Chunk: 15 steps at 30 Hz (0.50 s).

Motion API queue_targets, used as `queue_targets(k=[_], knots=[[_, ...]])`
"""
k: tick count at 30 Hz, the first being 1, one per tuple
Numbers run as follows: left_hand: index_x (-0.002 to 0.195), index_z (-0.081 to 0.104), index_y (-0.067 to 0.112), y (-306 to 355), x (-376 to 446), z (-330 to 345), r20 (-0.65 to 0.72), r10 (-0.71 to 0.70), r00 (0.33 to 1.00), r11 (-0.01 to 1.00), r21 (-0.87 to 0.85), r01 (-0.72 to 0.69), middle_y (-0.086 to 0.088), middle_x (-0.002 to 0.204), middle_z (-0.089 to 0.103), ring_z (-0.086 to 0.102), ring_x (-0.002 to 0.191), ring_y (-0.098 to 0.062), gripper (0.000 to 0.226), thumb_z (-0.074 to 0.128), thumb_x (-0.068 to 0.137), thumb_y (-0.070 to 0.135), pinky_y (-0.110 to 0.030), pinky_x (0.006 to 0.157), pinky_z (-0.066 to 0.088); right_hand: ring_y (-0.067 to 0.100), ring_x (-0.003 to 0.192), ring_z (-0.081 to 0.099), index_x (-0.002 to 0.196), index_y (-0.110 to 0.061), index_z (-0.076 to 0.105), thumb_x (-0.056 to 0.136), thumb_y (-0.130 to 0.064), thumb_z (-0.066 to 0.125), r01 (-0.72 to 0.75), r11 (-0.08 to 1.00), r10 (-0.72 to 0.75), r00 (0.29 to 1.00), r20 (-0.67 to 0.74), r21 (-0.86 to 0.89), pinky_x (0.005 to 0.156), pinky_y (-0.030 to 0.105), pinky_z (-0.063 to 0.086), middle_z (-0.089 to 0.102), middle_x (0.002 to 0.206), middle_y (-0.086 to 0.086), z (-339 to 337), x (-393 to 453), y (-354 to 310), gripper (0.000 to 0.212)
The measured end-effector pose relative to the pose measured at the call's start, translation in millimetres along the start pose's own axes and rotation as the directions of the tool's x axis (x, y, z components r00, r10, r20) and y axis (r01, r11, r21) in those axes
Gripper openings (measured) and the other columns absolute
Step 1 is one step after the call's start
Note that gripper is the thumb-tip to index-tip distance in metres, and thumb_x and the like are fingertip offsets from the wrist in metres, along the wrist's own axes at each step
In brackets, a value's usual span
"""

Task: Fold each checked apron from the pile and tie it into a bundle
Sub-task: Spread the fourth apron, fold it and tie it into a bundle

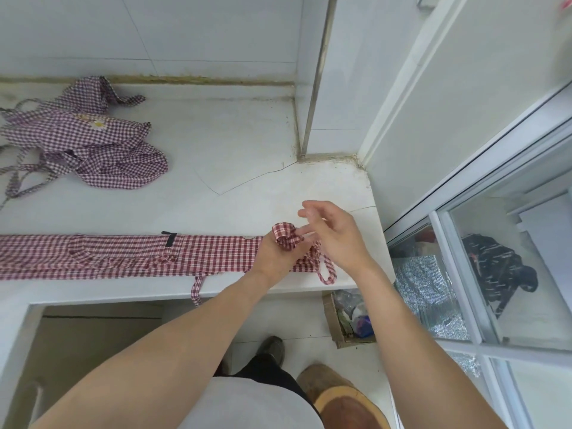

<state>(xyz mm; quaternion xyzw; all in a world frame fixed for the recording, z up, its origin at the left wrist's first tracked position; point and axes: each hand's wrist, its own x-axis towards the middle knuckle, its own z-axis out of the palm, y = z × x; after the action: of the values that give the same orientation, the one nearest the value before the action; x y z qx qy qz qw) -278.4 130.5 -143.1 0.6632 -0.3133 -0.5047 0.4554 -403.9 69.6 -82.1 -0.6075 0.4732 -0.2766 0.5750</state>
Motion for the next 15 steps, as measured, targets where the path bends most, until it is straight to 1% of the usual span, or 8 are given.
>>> queue_targets(k=[2, 3, 5, 7, 9, 11, 12, 15], knots=[[0.098, 0.070, 0.017, -5.4, 4.1, -7.9, -0.021, -0.077, 0.997, 0.997, -0.015, 0.076, -0.002, 0.091, 0.074, 0.071, 0.086, -0.016, 0.026, 0.083, 0.079, 0.027, -0.035, 0.080, 0.059, 0.013, 0.085, 0.070, 0.105, -0.025, 0.067, 0.100, -0.020, 0.057, 0.045, 0.998, -0.053, 0.981, -0.188, -0.049, 0.080, 0.036, 0.056, 0.071, 0.101, -0.006, -10.3, -5.8, 14.9, 0.012], [0.100, 0.071, 0.016, -6.0, 5.8, -10.8, -0.028, -0.116, 0.993, 0.993, -0.036, 0.115, -0.005, 0.094, 0.075, 0.073, 0.089, -0.020, 0.028, 0.084, 0.078, 0.027, -0.038, 0.083, 0.059, 0.009, 0.089, 0.068, 0.103, -0.027, 0.067, 0.099, -0.013, 0.058, 0.033, 0.993, -0.055, 0.978, -0.202, -0.113, 0.084, 0.035, 0.055, 0.071, 0.100, -0.009, -15.5, -9.6, 24.0, 0.017], [0.101, 0.071, 0.007, -4.6, 7.6, -16.1, -0.033, -0.178, 0.983, 0.982, -0.067, 0.175, -0.011, 0.095, 0.076, 0.074, 0.088, -0.024, 0.028, 0.083, 0.080, 0.020, -0.039, 0.081, 0.060, -0.006, 0.102, 0.060, 0.113, -0.029, 0.066, 0.091, 0.003, 0.058, -0.041, 0.972, 0.032, 0.999, -0.042, -0.233, 0.097, 0.031, 0.050, 0.067, 0.112, -0.016, -19.7, -20.0, 41.3, 0.039], [0.101, 0.069, -0.002, -3.4, 10.1, -21.1, -0.049, -0.226, 0.973, 0.968, -0.123, 0.218, -0.017, 0.095, 0.075, 0.073, 0.086, -0.028, 0.027, 0.080, 0.082, 0.013, -0.038, 0.078, 0.061, -0.013, 0.114, 0.049, 0.130, -0.025, 0.060, 0.084, 0.011, 0.057, -0.070, 0.944, 0.125, 0.980, 0.155, -0.322, 0.109, 0.024, 0.037, 0.056, 0.128, -0.019, -17.0, -29.8, 56.1, 0.059], [0.102, 0.069, -0.004, -4.2, 12.9, -26.8, -0.074, -0.276, 0.958, 0.947, -0.194, 0.258, -0.020, 0.097, 0.074, 0.073, 0.083, -0.029, 0.028, 0.081, 0.081, 0.012, -0.038, 0.076, 0.060, -0.003, 0.134, 0.039, 0.139, -0.021, 0.055, 0.078, 0.012, 0.058, 0.031, 0.913, 0.072, 0.969, 0.235, -0.406, 0.118, 0.021, 0.025, 0.047, 0.142, -0.014, -11.6, -31.3, 74.2, 0.070], [0.102, 0.068, 0.000, -3.8, 13.7, -30.6, -0.084, -0.326, 0.942, 0.924, -0.240, 0.298, -0.018, 0.097, 0.075, 0.073, 0.081, -0.029, 0.032, 0.083, 0.080, 0.018, -0.037, 0.074, 0.060, 0.007, 0.142, 0.032, 0.141, -0.018, 0.053, 0.078, 0.004, 0.067, 0.134, 0.875, -0.015, 0.968, 0.250, -0.466, 0.118, 0.017, 0.019, 0.042, 0.149, -0.007, -5.0, -28.9, 89.9, 0.069], [0.101, 0.068, 0.003, -3.4, 14.3, -31.9, -0.099, -0.344, 0.934, 0.918, -0.247, 0.311, -0.016, 0.094, 0.076, 0.074, 0.081, -0.029, 0.033, 0.084, 0.079, 0.023, -0.037, 0.073, 0.061, 0.011, 0.142, 0.031, 0.141, -0.016, 0.053, 0.077, -0.002, 0.074, 0.177, 0.851, -0.057, 0.967, 0.249, -0.494, 0.118, 0.019, 0.020, 0.042, 0.149, -0.004, -1.1, -27.2, 95.6, 0.068], [0.094, 0.064, 0.007, -5.5, 18.0, -38.1, -0.212, -0.365, 0.906, 0.923, -0.211, 0.323, -0.010, 0.082, 0.074, 0.073, 0.070, -0.026, 0.027, 0.082, 0.082, 0.024, -0.038, 0.070, 0.062, 0.023, 0.138, 0.036, 0.136, -0.015, 0.058, 0.070, -0.012, 0.083, 0.241, 0.763, -0.140, 0.968, 0.210, -0.600, 0.114, 0.040, 0.033, 0.048, 0.146, 0.002, 10.2, -24.6, 105.8, 0.070]])
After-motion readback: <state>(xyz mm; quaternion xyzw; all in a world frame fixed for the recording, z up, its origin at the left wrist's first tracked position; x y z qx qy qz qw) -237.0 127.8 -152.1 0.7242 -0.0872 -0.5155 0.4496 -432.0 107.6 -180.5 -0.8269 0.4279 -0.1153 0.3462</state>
